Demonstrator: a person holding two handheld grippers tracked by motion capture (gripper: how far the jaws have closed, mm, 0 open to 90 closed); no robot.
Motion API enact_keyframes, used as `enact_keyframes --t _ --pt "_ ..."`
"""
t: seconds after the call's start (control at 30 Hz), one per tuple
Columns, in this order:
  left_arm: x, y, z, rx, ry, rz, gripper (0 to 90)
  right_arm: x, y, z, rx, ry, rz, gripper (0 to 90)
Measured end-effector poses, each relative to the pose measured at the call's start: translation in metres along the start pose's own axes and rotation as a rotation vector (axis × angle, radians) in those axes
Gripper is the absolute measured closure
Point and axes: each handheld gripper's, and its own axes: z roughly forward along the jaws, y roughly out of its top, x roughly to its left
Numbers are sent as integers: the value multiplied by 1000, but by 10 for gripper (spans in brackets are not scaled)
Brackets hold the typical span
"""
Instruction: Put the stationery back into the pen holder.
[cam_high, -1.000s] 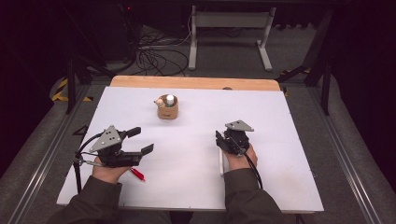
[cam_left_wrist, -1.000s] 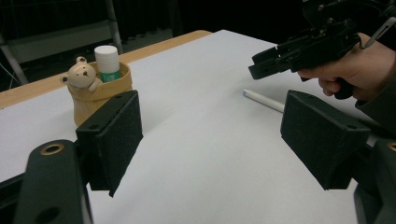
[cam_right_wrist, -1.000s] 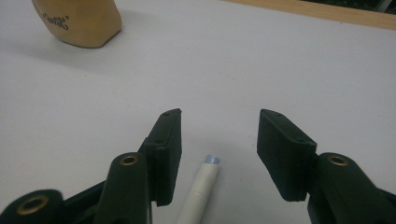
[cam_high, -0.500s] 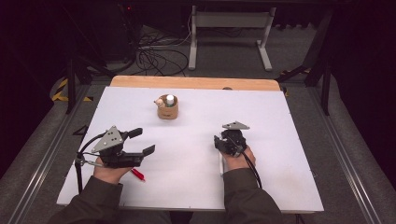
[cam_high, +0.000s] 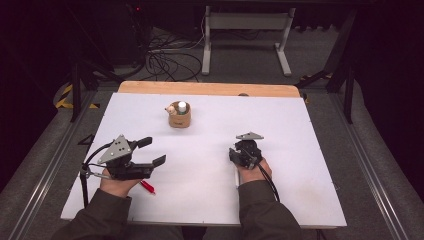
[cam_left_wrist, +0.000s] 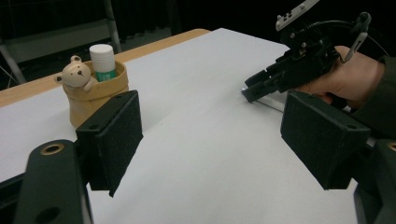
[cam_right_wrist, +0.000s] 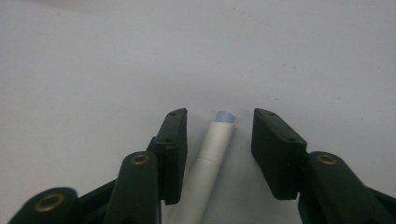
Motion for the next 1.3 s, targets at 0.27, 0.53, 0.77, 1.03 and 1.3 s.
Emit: enact_keyframes --t 0.27,0.53,0.77,1.03,1.3 --pt "0 0 0 2 -2 -2 217 3 -1 -1 6 -8 -4 616" --pt "-1 -1 1 5 0 -2 217 3 -1 -2 17 -4 -6 654" --pt "0 -1 2 7 0 -1 217 3 -1 -3 20 -1 -18 704" --pt "0 -2 2 8 1 1 217 3 -1 -3 23 12 -29 748" --pt "-1 -2 3 10 -4 -2 217 3 0 -4 29 21 -49 780"
